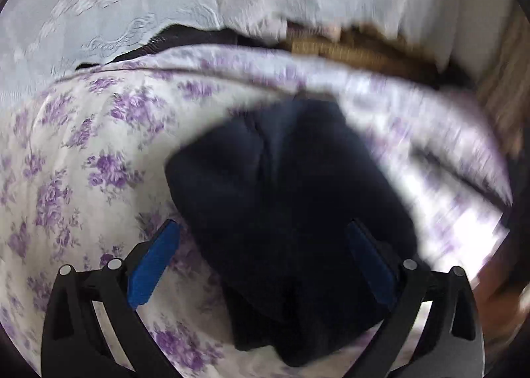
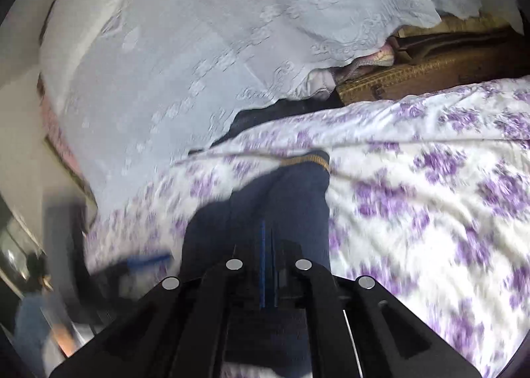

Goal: Fold small clothes

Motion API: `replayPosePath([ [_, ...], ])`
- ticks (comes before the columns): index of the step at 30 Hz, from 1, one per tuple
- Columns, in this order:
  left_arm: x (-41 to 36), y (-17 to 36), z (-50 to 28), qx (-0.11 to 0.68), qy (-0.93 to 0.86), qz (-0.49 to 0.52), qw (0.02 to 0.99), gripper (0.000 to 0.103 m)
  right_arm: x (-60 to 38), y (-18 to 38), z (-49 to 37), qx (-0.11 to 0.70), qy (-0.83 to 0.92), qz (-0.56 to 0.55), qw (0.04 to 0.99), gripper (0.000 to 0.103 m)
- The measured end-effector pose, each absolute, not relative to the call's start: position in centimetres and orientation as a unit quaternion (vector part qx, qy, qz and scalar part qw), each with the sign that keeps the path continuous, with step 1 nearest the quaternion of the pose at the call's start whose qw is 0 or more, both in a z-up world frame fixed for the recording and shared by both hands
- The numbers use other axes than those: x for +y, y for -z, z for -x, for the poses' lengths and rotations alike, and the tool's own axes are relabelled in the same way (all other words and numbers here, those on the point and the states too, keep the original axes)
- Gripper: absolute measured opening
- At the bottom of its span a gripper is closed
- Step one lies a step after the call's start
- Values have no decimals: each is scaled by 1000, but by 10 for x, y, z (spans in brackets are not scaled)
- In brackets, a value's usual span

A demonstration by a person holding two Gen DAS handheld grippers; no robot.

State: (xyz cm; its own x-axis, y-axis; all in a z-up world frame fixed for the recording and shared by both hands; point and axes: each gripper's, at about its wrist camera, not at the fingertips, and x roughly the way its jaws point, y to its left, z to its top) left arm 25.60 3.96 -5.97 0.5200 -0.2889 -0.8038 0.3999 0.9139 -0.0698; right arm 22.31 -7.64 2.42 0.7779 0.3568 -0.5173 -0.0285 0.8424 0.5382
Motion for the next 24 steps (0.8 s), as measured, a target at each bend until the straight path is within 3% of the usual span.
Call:
replayPosePath([
  [1, 37, 72, -259, 457, 189, -79, 866, 99, -76, -25, -233, 321, -110, -260, 904, 5],
  [4, 57, 91, -277, 497, 227, 8, 838, 99, -62, -15, -279, 376, -125, -232, 888, 5],
  [6, 65, 98, -282, 507, 233, 33, 829, 99, -58, 6, -299, 409, -108, -228, 877, 0],
  [10, 54, 94, -270, 480, 219, -5, 850, 99, -74, 31, -306, 417, -116, -283, 856, 0],
  [15, 63, 70, -272, 463, 197, -10, 864, 98, -69, 1, -261, 373, -113, -246, 888, 6],
  [18, 74, 52, -268, 442, 218, -7, 870, 98, -56, -18, -212, 341, -116, -170, 917, 6],
  [22, 69, 84, -272, 479, 234, -44, 845, 99, -54, 4, -181, 356, -106, -127, 920, 5],
  [24, 74, 97, -278, 493, 251, 0, 833, 99, -56, 13, -176, 344, -105, -119, 925, 4],
])
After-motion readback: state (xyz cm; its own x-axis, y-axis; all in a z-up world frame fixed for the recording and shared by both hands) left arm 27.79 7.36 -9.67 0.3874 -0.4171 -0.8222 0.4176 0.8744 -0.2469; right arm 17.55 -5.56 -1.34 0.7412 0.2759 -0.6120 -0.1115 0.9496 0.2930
